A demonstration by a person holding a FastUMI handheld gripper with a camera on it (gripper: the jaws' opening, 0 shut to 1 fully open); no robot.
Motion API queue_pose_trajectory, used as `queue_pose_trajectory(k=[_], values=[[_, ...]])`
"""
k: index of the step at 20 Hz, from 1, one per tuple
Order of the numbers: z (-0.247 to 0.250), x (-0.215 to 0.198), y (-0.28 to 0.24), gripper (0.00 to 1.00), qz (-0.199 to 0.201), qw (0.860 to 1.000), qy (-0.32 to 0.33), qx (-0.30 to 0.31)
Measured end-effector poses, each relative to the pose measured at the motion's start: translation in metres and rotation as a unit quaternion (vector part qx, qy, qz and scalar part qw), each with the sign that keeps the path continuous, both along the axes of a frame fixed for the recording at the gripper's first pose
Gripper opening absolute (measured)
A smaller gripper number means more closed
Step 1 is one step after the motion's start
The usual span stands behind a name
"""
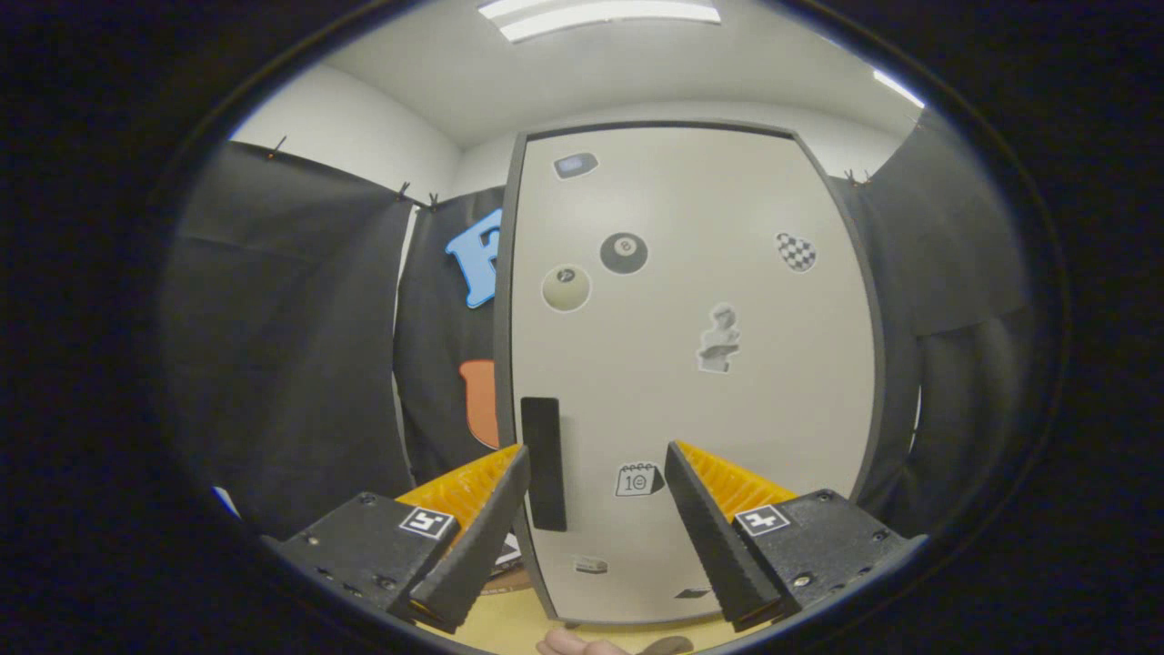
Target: Open the shoe cabinet door, grab the shoes and put them into the shoe cabinet, then close the shoe cabinet door.
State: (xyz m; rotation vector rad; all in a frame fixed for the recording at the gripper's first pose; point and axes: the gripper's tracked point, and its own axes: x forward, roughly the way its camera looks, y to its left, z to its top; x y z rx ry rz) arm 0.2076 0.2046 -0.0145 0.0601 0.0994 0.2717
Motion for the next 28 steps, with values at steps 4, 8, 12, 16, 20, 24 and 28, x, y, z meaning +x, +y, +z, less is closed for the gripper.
queue_pose_trajectory(k=[4,8,12,16,20,24,28], values=[[-0.013,0.034,0.028,0.98,-0.001,1.0,0.005,-0.023],[-0.032,0.05,0.034,0.92,-0.025,0.998,0.024,-0.051],[-0.039,0.055,0.04,0.7,-0.042,0.997,0.037,-0.048],[-0.049,0.053,0.045,0.39,-0.02,0.995,0.048,-0.089],[-0.051,0.048,0.045,0.32,0.024,0.996,0.08,-0.022],[-0.05,0.038,0.041,0.3,0.056,0.993,0.097,-0.026],[-0.05,0.034,0.038,0.27,0.092,0.99,0.107,-0.014]])
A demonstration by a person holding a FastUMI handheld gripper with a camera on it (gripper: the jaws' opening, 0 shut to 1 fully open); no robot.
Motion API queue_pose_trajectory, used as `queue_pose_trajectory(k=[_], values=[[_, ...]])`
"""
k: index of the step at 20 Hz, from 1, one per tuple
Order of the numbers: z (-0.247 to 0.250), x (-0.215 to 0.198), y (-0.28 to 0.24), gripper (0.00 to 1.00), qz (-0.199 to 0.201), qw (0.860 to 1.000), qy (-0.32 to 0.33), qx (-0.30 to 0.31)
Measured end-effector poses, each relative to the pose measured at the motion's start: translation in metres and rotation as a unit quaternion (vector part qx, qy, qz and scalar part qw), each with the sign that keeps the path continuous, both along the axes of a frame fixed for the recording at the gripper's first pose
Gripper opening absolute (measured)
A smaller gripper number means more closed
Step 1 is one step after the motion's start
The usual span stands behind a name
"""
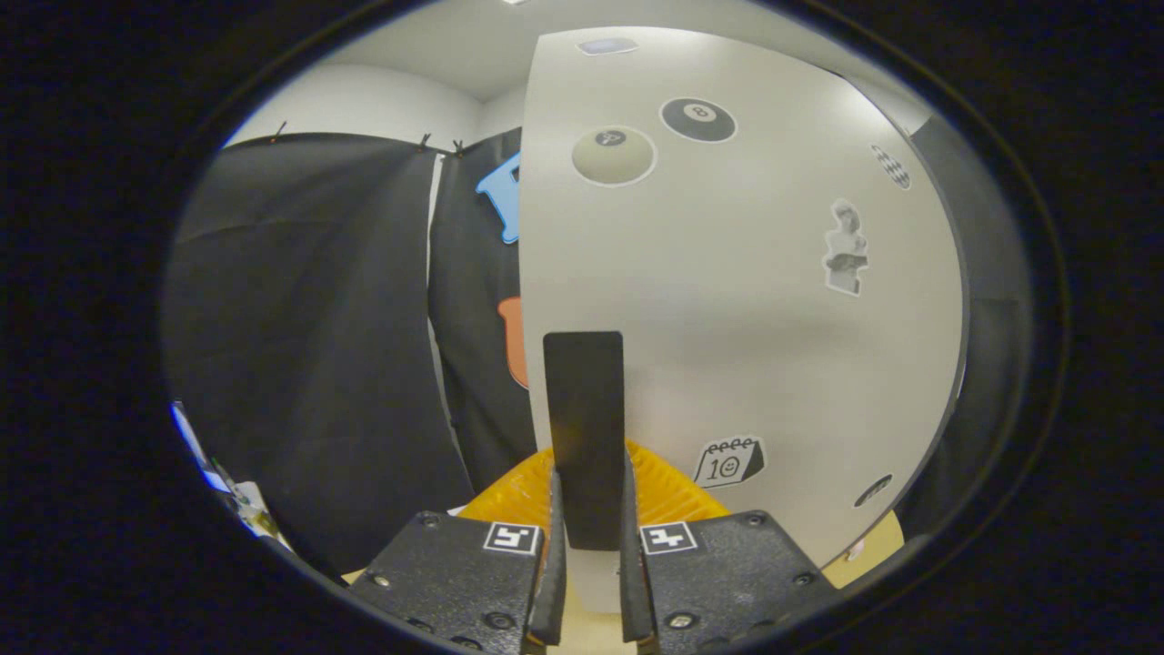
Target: Open the shoe cabinet door, grab the shoes and put them into the shoe cabinet, then close the shoe cabinet door.
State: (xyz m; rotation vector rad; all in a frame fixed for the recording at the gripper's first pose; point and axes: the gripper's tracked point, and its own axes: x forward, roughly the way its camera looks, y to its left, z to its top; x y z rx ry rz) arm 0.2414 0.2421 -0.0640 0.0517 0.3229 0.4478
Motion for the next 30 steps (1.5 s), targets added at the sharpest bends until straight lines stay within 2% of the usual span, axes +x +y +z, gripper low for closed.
queue_pose_trajectory(k=[10,15,24,30], values=[[0.003,-0.018,-0.013,0.27,0.085,0.996,-0.012,0.018],[0.004,-0.028,-0.031,0.27,0.111,0.993,-0.014,0.02],[0.008,-0.041,-0.055,0.27,0.131,0.991,-0.011,0.019],[0.011,-0.05,-0.076,0.27,0.114,0.993,-0.018,0.013]])
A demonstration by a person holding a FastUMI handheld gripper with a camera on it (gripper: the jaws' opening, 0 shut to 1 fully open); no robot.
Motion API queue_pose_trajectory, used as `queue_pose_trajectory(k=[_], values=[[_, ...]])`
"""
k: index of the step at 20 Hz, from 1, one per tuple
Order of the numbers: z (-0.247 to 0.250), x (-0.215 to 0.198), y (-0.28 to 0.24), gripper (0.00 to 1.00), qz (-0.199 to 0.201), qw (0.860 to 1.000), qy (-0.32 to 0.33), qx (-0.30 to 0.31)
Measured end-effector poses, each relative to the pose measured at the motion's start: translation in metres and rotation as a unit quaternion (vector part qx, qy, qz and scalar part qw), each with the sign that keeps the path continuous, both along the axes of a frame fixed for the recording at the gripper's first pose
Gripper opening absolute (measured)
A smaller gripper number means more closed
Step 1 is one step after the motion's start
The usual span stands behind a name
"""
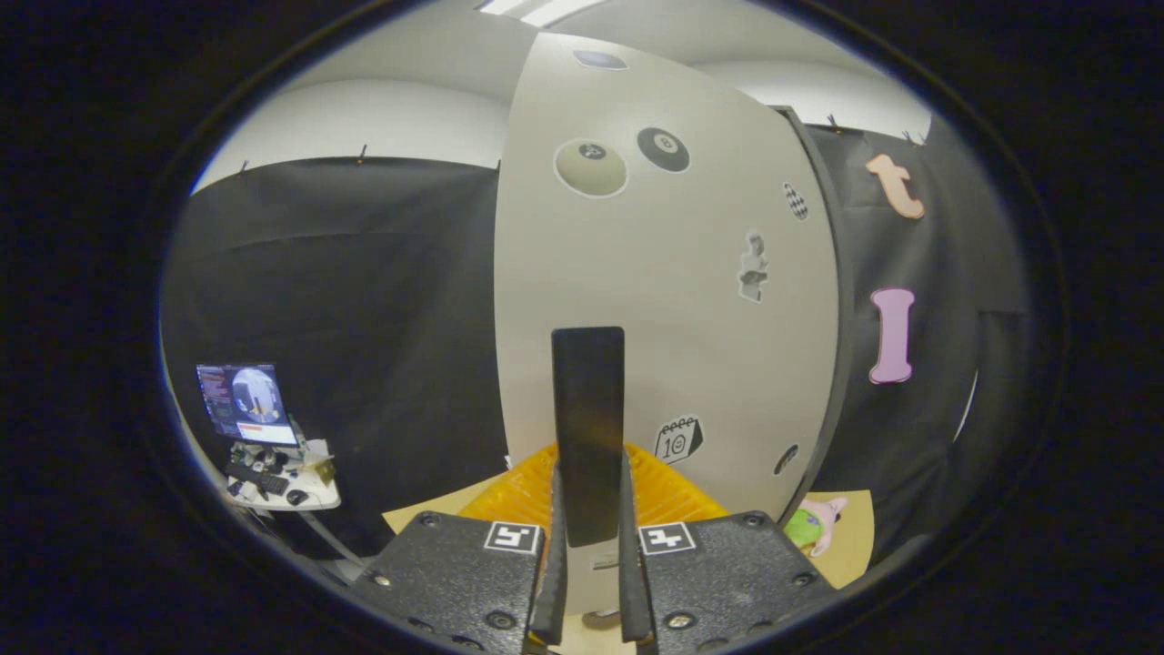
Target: Open the shoe cabinet door, grab the shoes and put them into the shoe cabinet, then close the shoe cabinet door.
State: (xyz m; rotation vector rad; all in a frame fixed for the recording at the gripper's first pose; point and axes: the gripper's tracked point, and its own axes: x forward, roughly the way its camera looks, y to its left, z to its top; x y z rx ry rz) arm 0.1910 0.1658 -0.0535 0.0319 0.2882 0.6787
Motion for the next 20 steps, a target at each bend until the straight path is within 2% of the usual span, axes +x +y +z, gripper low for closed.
queue_pose_trajectory(k=[7,15,20], values=[[0.003,-0.011,-0.026,0.26,-0.039,0.999,-0.012,-0.002],[0.006,-0.002,-0.067,0.22,-0.132,0.991,-0.026,-0.025],[0.006,0.004,-0.091,0.14,-0.185,0.981,-0.04,-0.033]])
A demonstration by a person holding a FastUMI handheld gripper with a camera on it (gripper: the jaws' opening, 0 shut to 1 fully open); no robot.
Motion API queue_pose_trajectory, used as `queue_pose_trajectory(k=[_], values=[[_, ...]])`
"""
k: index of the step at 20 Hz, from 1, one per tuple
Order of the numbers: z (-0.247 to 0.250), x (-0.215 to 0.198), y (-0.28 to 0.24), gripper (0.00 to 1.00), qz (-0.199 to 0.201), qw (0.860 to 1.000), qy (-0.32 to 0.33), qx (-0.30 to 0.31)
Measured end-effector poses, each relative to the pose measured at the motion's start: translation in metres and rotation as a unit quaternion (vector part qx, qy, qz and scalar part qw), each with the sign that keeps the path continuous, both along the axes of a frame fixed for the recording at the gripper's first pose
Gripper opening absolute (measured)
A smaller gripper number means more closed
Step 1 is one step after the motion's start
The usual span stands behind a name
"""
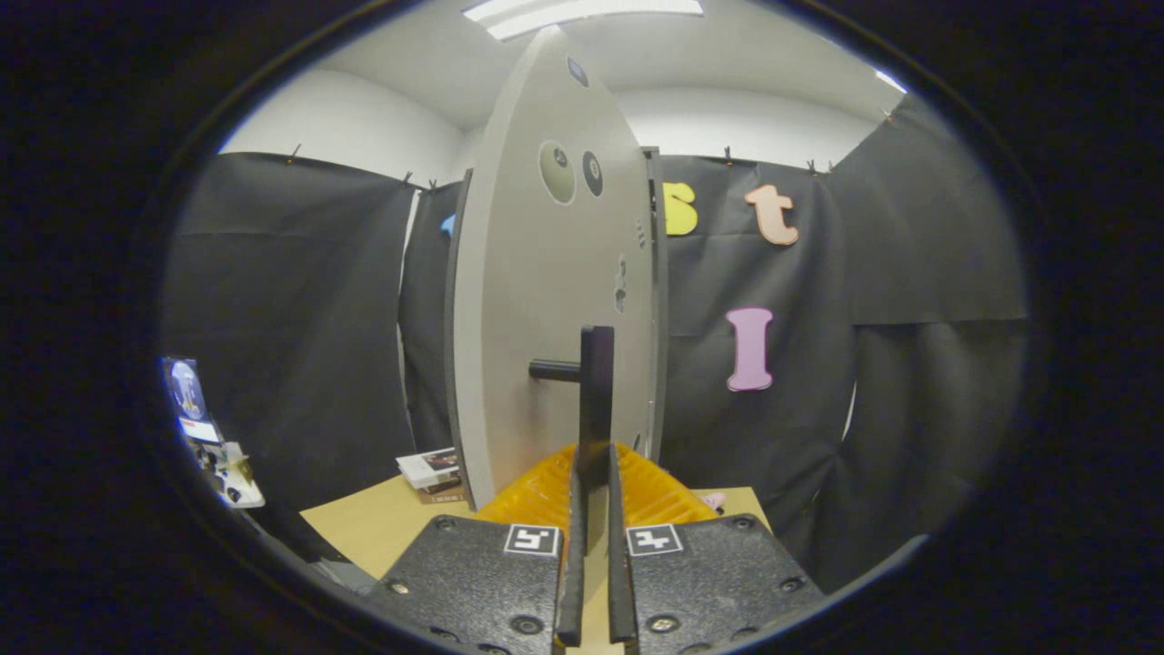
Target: Open the shoe cabinet door, grab the shoes and put them into the shoe cabinet, then close the shoe cabinet door.
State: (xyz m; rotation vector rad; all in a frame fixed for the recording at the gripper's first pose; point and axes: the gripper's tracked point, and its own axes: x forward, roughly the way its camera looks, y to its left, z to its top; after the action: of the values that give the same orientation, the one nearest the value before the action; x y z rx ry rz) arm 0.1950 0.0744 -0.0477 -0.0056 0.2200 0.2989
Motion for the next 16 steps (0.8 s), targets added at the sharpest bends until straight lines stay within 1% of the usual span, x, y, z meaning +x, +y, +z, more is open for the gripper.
queue_pose_trajectory(k=[2,6,7,9,10,13,15,16], values=[[0.0,0.003,-0.008,0.11,-0.017,1.0,-0.001,0.004],[0.0,0.013,-0.029,0.06,-0.066,0.998,-0.007,-0.006],[-0.001,0.012,-0.025,0.04,-0.055,0.998,-0.001,0.002],[-0.001,0.008,-0.015,0.04,-0.044,0.999,0.009,0.027],[0.001,0.007,-0.013,0.05,-0.04,0.999,0.009,0.028],[0.0,0.009,-0.026,0.05,-0.053,0.999,0.002,0.001],[0.002,0.012,-0.042,0.08,-0.08,0.996,-0.011,-0.023],[0.006,0.011,-0.048,0.2,-0.096,0.995,-0.02,-0.028]])
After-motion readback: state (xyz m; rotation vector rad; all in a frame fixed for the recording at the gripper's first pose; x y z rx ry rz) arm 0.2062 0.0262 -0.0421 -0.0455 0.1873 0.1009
